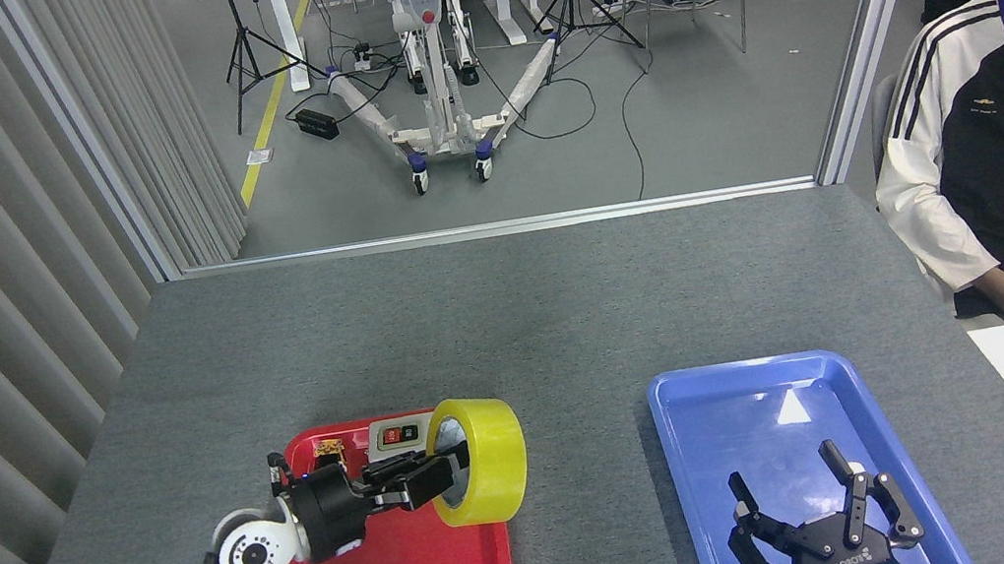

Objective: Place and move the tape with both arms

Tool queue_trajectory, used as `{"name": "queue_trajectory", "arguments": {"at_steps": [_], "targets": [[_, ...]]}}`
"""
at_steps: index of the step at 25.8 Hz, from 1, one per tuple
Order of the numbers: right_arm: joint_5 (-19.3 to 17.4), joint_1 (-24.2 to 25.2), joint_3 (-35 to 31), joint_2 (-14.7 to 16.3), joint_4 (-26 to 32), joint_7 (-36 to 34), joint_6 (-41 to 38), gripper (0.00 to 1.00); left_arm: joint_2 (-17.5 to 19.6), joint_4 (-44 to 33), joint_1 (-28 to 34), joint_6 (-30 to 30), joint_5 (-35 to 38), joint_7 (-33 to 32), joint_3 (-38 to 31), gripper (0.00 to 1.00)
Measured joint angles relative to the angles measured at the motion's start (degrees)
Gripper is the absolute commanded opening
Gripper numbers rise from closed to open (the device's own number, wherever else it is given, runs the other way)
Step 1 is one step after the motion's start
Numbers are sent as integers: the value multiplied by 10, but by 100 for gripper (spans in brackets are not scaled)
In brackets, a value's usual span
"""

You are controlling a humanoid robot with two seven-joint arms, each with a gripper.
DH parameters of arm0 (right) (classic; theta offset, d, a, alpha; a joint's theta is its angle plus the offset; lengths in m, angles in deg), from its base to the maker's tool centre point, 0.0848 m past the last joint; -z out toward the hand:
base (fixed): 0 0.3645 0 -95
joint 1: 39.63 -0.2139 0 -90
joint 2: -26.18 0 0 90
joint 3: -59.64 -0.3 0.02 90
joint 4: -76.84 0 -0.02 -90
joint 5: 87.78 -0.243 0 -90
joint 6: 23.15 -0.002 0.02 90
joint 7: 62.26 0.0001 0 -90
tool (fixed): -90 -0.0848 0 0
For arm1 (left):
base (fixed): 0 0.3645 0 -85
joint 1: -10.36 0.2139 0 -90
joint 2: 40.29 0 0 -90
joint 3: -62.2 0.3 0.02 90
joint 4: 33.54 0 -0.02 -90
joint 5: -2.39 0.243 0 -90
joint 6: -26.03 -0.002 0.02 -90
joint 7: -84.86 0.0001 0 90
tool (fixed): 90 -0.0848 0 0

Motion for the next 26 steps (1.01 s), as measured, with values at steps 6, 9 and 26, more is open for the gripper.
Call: {"name": "queue_trajectory", "arguments": {"at_steps": [6, 9, 26], "targets": [[172, 10, 0, 30, 4, -157, -75, 100, -41, 14, 31, 7, -42, 6, 1, 0], [214, 9, 6, 48, 5, -188, -95, 100, -39, 17, 34, 8, -46, 7, 19, 0], [30, -33, 123, 39, -38, -132, -327, 100, -22, -12, 38, 9, -51, 17, 140, 0]]}}
